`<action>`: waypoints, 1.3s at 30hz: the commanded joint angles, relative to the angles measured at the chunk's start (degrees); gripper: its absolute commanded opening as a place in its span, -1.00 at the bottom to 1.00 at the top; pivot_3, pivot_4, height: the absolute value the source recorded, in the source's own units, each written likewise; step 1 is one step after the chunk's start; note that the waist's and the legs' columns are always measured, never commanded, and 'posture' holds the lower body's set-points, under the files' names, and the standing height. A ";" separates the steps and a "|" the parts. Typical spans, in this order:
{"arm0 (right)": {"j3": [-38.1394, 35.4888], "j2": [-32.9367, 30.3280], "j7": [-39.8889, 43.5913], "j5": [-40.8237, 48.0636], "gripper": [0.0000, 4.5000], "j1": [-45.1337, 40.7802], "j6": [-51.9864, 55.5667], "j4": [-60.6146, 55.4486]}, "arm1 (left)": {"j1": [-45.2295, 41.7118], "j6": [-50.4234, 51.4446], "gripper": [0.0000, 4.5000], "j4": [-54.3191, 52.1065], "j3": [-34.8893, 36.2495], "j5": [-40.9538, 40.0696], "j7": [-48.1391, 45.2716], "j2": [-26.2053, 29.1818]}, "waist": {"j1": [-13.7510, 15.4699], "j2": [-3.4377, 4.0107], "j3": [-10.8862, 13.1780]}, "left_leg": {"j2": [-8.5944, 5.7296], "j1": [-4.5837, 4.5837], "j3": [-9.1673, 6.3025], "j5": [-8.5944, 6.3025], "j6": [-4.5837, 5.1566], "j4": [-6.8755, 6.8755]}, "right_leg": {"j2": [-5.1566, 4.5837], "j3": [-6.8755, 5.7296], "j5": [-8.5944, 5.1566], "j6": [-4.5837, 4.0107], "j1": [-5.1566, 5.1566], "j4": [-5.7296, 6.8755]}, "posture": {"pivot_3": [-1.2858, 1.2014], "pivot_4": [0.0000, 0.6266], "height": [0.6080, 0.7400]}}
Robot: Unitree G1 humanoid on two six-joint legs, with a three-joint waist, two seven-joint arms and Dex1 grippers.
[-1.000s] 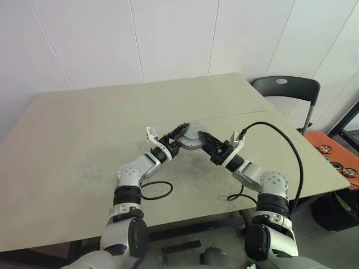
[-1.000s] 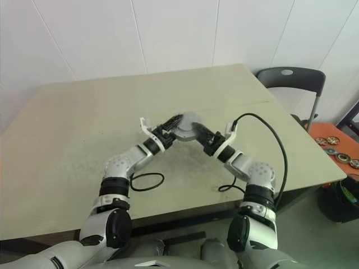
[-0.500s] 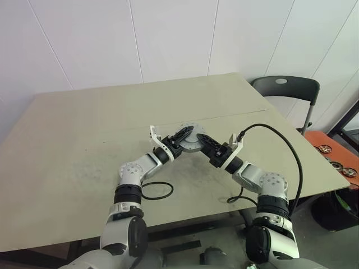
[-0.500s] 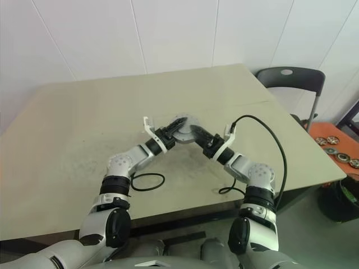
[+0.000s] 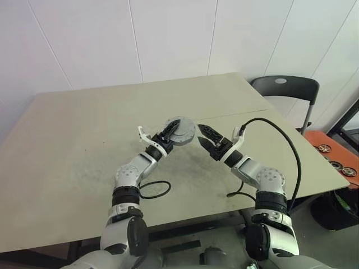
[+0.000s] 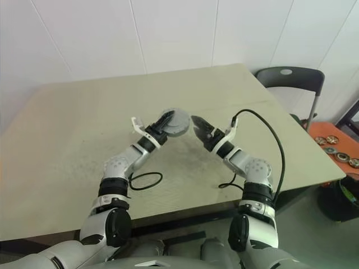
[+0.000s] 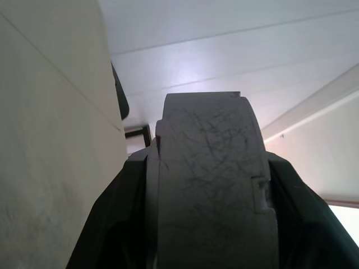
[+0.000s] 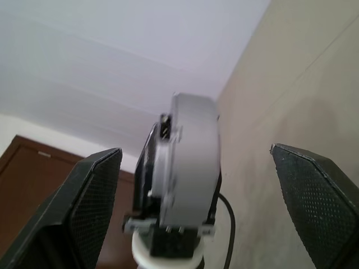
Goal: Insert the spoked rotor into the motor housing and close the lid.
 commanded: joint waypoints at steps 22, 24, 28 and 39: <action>5.81 -2.62 4.82 0.33 0.98 0.03 0.51 -1.85 | -2.93 -51.61 -0.05 20.42 9.82 16.41 12.07 17.33 | 0.50 -0.16 0.02 | -0.03 -0.03 -0.03 0.10 -0.17 -0.17 | 0.04 0.01 0.05 -0.07 -0.31 0.00 | 0.03 -1.00 1.00; 6.05 -2.75 4.90 0.38 0.98 -0.04 0.43 -1.70 | -2.82 -52.13 -0.05 21.11 9.82 16.70 12.49 17.61 | 0.34 -0.16 0.02 | -0.03 0.00 -0.02 0.11 -0.17 -0.14 | 0.02 0.02 0.06 -0.07 -0.29 0.01 | 0.03 -1.00 1.00; 6.40 -3.02 5.12 0.20 0.98 -0.13 0.38 -1.48 | -2.92 -52.70 -0.05 21.96 9.62 16.94 13.22 17.31 | 0.23 -0.16 0.01 | -0.03 0.05 -0.01 0.12 -0.19 -0.14 | 0.08 0.02 0.08 -0.10 -0.29 0.08 | 0.03 -1.00 1.00; 7.06 -3.31 5.88 -0.88 1.00 0.34 -0.36 -0.81 | -2.75 -56.78 0.99 28.24 10.22 21.04 26.25 18.71 | -0.08 -0.07 -0.07 | 0.05 0.21 -0.01 0.18 -0.27 -0.12 | 0.20 0.03 0.14 -0.20 -0.18 0.17 | 0.03 -1.00 1.00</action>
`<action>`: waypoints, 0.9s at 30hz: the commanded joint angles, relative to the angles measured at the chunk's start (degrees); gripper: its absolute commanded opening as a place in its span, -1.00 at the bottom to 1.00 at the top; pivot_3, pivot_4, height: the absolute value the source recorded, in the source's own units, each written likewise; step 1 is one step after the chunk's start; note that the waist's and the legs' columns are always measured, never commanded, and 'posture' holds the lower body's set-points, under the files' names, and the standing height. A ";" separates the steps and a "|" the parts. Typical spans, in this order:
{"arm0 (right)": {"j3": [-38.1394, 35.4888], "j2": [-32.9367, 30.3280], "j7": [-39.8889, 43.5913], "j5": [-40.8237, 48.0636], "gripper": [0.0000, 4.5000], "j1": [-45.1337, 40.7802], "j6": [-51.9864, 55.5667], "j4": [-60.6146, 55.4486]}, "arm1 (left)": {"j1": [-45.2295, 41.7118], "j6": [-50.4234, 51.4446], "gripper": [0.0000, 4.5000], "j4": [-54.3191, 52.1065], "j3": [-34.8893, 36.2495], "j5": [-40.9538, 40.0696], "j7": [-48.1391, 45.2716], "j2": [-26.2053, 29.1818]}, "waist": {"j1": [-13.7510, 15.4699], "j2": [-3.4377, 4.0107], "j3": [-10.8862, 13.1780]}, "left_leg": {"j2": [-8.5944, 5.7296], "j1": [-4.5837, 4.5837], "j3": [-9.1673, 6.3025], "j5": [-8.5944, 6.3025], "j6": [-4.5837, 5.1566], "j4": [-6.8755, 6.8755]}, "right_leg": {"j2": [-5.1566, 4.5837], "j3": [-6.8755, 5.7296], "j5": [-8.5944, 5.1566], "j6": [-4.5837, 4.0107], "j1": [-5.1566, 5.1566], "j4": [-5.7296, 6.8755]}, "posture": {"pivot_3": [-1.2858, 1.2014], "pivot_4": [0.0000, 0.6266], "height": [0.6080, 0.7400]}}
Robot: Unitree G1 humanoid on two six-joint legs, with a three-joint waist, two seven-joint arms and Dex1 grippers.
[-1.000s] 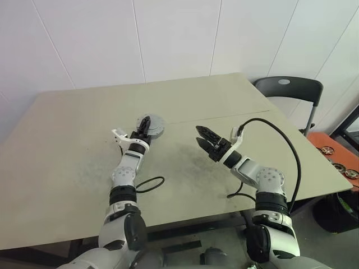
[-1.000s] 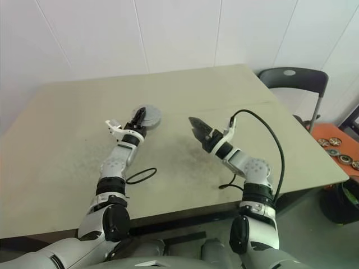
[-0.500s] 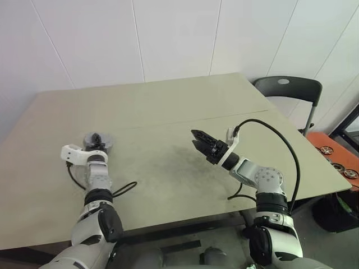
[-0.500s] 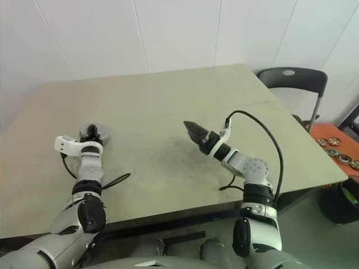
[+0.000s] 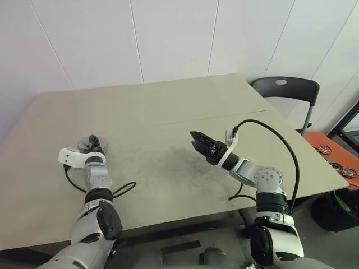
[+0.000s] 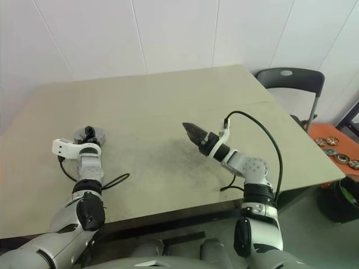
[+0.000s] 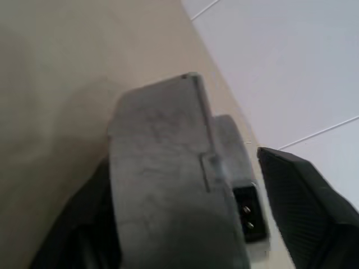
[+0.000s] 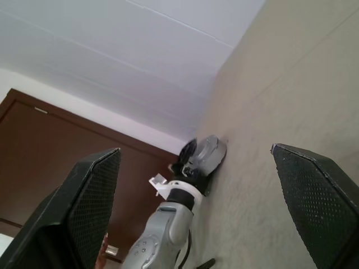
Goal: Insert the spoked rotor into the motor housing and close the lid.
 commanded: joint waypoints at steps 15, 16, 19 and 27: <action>3.16 -0.96 4.00 -2.29 1.00 -0.35 -0.52 -1.31 | 3.79 -6.86 0.99 2.77 -14.52 26.82 34.52 7.34 | -4.70 0.02 -0.04 | 0.02 0.92 0.27 -0.01 0.00 -0.29 | 0.21 0.75 0.01 0.00 0.47 0.25 | 0.03 -1.00 1.00; 3.28 -0.98 4.15 -2.36 1.00 -0.31 -0.52 -1.40 | 4.02 -7.65 0.99 2.06 -16.00 28.85 34.95 7.69 | -4.70 0.02 -0.04 | 0.03 0.91 0.26 -0.01 0.00 -0.30 | 0.21 0.74 0.01 0.00 0.46 0.25 | 0.03 -1.00 1.00; 3.49 -1.05 4.43 -2.52 1.00 -0.17 -0.58 -1.54 | 4.26 -8.34 0.99 0.81 -17.84 30.82 34.23 7.80 | -4.48 -0.01 -0.02 | 0.03 0.83 0.23 -0.01 0.00 -0.33 | 0.22 0.73 0.01 0.00 0.36 0.25 | 0.03 -1.00 1.00; 3.98 -1.41 4.96 -3.41 1.00 0.40 -0.96 -1.62 | 5.64 0.39 0.99 -0.71 -9.68 20.05 34.96 2.40 | -4.19 -0.01 -0.04 | 0.03 0.92 0.20 -0.02 0.00 -0.29 | 0.14 0.68 0.00 0.02 0.52 0.24 | 0.03 -1.00 1.00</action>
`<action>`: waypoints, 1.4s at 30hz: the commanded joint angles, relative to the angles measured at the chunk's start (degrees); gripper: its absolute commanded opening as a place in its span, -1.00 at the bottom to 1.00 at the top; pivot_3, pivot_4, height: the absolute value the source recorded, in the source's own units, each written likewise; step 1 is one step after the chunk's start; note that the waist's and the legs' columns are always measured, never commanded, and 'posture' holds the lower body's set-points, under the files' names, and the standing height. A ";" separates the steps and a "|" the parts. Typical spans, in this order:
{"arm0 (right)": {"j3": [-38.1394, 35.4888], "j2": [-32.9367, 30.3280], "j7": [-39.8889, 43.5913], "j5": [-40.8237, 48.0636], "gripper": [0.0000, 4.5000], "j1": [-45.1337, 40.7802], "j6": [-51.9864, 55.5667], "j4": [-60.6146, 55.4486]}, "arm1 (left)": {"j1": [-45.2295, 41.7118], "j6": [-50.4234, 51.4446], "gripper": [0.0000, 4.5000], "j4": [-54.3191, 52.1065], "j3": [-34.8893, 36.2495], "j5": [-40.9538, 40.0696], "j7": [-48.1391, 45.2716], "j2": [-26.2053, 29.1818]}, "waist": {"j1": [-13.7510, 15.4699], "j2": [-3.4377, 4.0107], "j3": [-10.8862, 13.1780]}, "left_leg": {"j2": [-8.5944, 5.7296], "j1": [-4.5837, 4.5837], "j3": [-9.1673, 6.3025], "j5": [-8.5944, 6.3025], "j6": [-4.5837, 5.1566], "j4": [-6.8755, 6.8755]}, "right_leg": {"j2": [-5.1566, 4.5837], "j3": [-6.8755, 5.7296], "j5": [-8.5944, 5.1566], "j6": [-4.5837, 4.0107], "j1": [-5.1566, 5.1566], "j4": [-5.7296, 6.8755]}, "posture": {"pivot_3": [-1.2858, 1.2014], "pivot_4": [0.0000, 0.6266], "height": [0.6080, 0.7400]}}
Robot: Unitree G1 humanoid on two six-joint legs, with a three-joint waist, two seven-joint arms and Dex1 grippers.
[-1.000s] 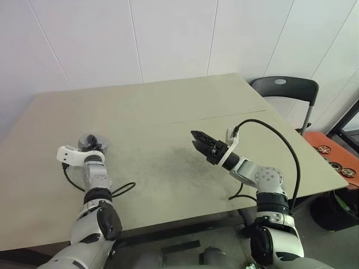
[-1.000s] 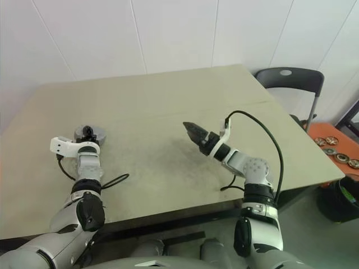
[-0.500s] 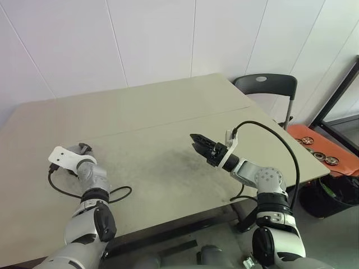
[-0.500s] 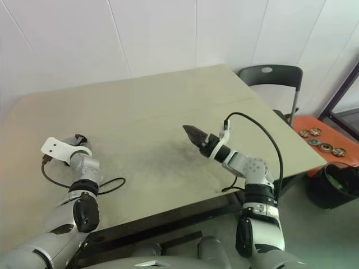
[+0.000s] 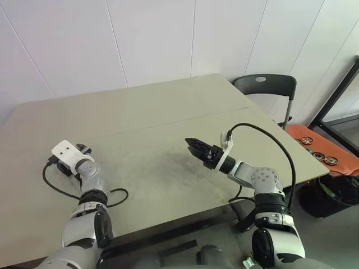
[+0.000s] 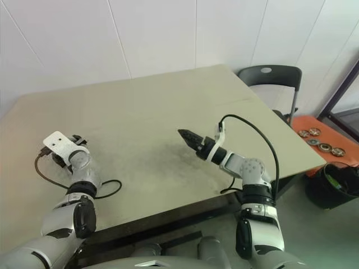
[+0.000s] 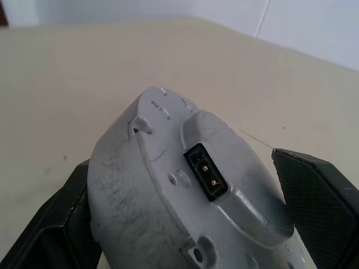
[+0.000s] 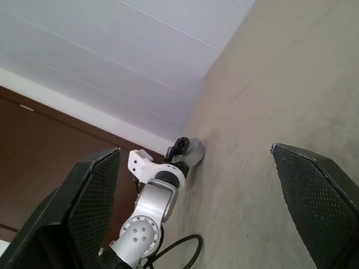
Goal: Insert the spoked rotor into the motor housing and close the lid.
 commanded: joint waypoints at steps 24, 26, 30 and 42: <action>2.25 -0.66 2.93 -3.09 1.00 0.01 -1.24 -1.41 | 7.23 36.68 0.99 -30.07 -0.73 5.34 23.20 -6.28 | 0.96 0.58 -0.42 | -0.04 0.06 0.06 -0.07 0.00 -0.07 | 0.04 -0.01 -0.02 0.07 0.16 -0.34 | 0.03 -1.00 1.00; 2.33 -0.67 3.07 -3.25 1.00 0.08 -1.29 -1.41 | 8.16 39.38 0.99 -33.14 -1.66 5.71 22.75 -7.48 | 1.00 0.58 -0.42 | -0.03 0.04 0.06 -0.07 0.00 -0.10 | 0.04 -0.01 -0.02 0.07 0.14 -0.38 | 0.03 -1.00 1.00; 2.45 -0.77 3.44 -3.75 1.00 -0.01 -1.53 -0.97 | 9.70 45.90 0.99 -37.96 -0.24 5.37 24.92 -10.61 | 1.24 0.58 -0.42 | -0.01 0.02 0.05 -0.09 0.00 -0.08 | 0.01 -0.01 -0.02 0.06 0.17 -0.44 | 0.03 -1.00 1.00; 2.95 -0.65 4.31 -5.46 1.00 -0.27 -1.94 -0.40 | 10.87 51.13 0.99 -40.35 5.56 -1.78 21.22 -17.32 | 2.74 0.97 -0.67 | -0.02 0.16 0.05 -0.10 -0.01 0.09 | 0.01 -0.11 -0.19 0.32 0.44 -0.44 | 0.03 -1.00 1.00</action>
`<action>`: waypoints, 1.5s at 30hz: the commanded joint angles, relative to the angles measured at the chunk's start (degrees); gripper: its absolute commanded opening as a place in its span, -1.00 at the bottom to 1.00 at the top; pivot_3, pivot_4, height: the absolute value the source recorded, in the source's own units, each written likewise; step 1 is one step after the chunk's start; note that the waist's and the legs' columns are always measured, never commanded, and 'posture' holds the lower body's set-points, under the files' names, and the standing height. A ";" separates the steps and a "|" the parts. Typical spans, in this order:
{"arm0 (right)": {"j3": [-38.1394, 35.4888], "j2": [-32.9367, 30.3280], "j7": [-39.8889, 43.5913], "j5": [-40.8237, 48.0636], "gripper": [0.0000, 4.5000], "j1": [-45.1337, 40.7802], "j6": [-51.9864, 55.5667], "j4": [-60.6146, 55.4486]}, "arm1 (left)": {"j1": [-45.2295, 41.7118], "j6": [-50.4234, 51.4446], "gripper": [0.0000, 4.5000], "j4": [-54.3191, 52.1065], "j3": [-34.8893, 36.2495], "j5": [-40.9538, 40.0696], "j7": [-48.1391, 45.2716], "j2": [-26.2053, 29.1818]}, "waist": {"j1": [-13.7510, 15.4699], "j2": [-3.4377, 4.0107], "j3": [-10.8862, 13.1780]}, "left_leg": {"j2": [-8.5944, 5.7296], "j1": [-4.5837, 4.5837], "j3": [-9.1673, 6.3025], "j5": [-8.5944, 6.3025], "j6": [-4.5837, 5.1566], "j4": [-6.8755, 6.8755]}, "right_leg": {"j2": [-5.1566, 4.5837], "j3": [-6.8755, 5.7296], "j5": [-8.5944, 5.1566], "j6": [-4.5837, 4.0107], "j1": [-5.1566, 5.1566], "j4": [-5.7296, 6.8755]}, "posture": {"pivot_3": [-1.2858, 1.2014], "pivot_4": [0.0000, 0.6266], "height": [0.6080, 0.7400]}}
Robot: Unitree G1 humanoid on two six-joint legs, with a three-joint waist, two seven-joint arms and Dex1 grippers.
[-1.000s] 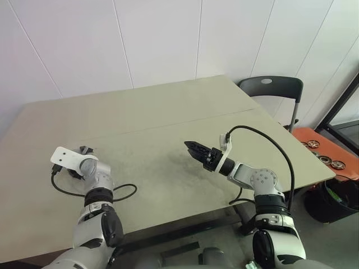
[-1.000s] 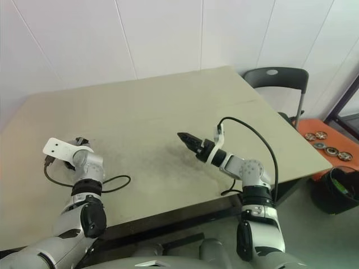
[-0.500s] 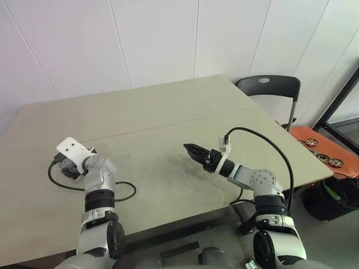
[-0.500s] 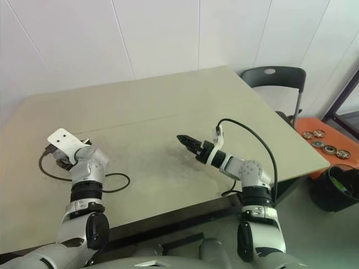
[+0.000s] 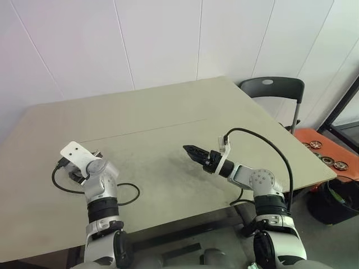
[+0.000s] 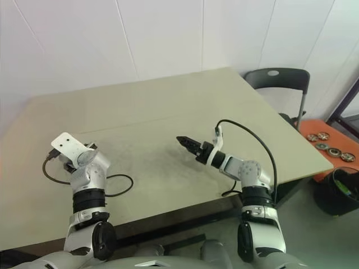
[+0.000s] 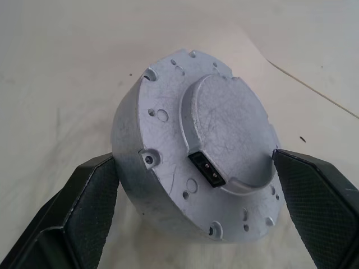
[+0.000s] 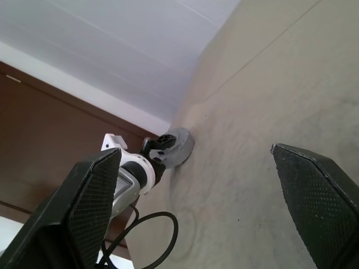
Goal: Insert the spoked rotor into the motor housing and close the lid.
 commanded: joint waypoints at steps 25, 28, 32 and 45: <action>9.24 -1.90 -2.18 -15.72 1.00 -2.01 -19.82 -7.97 | 9.69 -11.41 0.99 -9.69 -29.88 3.65 -60.17 13.57 | 1.83 -0.38 0.76 | 0.02 -0.42 -0.08 -0.01 -0.37 -0.19 | -0.11 -0.58 0.14 -0.70 -0.27 -0.56 | 0.03 -1.00 1.00; 10.48 -3.03 -3.72 -20.40 1.00 -2.63 -25.82 -7.96 | 11.98 -23.67 0.99 -6.47 -31.11 4.46 -68.04 15.61 | 1.64 -0.41 0.74 | 0.09 -1.11 -0.17 0.10 -0.21 -0.39 | -0.08 -0.49 0.29 -0.50 -0.99 -0.48 | 0.03 -1.00 1.00; 11.30 -4.33 -4.08 -24.15 1.00 -3.09 -31.16 -6.82 | 14.30 -31.63 0.99 -5.26 -28.48 -1.94 -78.75 15.62 | 1.87 -0.42 0.75 | 0.14 -1.59 -0.01 0.30 -0.59 -0.41 | -0.15 -0.44 0.30 -0.56 -1.79 -0.12 | 0.03 -1.00 1.00; 15.62 -8.09 3.65 -28.04 1.00 -0.37 -38.56 -9.59 | 14.31 -32.22 0.99 -6.95 -28.72 -3.64 -90.50 20.11 | 1.94 -0.47 0.80 | 0.14 -1.15 -0.07 0.11 -0.22 -0.11 | -0.08 -0.58 0.37 -0.67 -1.17 -0.07 | 0.03 -1.00 1.00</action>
